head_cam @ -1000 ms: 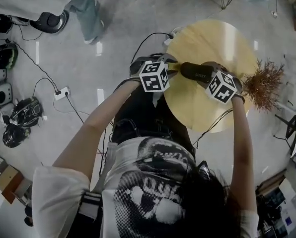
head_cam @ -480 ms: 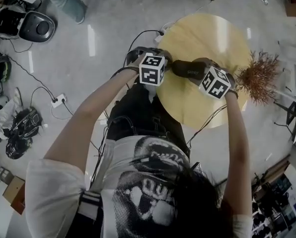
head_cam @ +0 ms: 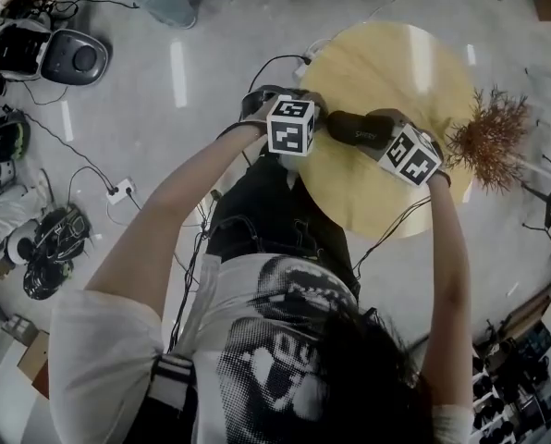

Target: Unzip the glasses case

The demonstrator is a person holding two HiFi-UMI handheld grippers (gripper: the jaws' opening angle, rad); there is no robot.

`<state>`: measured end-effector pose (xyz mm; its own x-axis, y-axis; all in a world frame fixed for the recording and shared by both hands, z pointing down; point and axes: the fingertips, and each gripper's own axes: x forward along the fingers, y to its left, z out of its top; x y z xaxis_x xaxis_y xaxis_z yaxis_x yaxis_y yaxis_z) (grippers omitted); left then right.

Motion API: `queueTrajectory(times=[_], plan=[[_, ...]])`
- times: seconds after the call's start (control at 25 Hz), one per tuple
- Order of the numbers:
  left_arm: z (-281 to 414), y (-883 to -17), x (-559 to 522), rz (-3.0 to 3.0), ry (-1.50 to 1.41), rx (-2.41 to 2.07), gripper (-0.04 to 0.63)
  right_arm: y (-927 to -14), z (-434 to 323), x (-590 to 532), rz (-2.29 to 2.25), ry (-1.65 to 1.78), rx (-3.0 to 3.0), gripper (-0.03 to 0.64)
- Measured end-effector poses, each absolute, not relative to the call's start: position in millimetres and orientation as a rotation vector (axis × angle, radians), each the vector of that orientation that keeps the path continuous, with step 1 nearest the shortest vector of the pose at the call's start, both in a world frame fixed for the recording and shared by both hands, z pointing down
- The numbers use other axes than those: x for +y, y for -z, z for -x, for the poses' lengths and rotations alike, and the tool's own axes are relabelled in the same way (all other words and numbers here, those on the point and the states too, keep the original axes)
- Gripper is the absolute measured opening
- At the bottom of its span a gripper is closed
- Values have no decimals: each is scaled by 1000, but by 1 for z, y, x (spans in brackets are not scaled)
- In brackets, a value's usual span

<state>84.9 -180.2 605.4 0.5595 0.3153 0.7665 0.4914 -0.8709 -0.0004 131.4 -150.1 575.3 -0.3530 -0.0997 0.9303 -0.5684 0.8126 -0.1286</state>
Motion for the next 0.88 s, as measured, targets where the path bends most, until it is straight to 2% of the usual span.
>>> queueTrajectory(times=[0.88], plan=[[-73, -603, -144, 2860, 1263, -420, 29, -576, -129, -151, -513, -590, -1890, 270]])
